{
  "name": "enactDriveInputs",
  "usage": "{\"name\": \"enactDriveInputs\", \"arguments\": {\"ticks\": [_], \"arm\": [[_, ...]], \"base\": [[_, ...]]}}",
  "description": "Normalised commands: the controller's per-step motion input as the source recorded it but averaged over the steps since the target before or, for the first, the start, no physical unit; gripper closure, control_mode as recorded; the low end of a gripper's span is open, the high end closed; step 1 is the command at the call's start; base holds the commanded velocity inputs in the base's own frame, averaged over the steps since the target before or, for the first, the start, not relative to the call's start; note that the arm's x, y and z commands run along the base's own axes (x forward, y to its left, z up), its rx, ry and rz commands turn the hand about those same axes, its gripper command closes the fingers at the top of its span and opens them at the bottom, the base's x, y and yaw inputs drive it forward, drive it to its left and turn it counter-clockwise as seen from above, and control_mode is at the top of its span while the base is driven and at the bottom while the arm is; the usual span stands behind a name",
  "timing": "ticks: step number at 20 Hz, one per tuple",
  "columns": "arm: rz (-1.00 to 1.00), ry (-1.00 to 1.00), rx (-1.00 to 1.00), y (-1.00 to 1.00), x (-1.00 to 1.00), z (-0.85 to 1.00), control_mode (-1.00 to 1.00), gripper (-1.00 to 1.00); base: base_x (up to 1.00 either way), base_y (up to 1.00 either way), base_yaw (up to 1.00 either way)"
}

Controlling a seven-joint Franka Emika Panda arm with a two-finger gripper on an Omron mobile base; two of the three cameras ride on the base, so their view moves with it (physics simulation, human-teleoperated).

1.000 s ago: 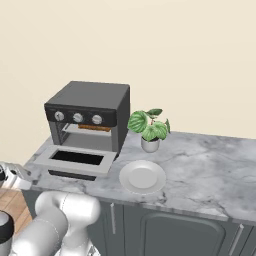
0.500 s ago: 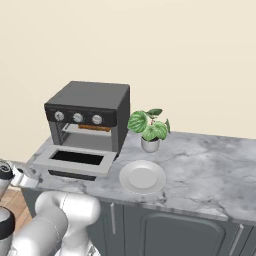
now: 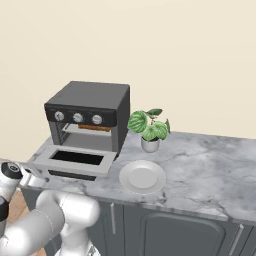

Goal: Pull the toaster oven rack outwards. Pick up the baguette from the plate and place it on the toaster oven rack. Close the toaster oven door fully and set the temperature to the lowest setting.

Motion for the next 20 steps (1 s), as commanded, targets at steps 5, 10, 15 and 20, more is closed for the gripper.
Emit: {"name": "enactDriveInputs", "arguments": {"ticks": [5, 10, 15, 20], "arm": [[0.00, -0.02, -0.08, 0.11, 0.10, -0.19, -1.00, -1.00], [0.00, -0.06, -0.03, 0.03, 0.08, -0.04, -1.00, -1.00], [0.00, -0.10, 0.00, 0.00, 0.12, 0.00, -1.00, -1.00], [0.00, -0.08, 0.00, 0.00, 0.17, -0.06, -1.00, -1.00]], "base": [[0.00, 0.00, 0.00], [0.00, 0.00, 0.00], [0.00, 0.00, 0.00], [0.00, 0.00, 0.00]]}}
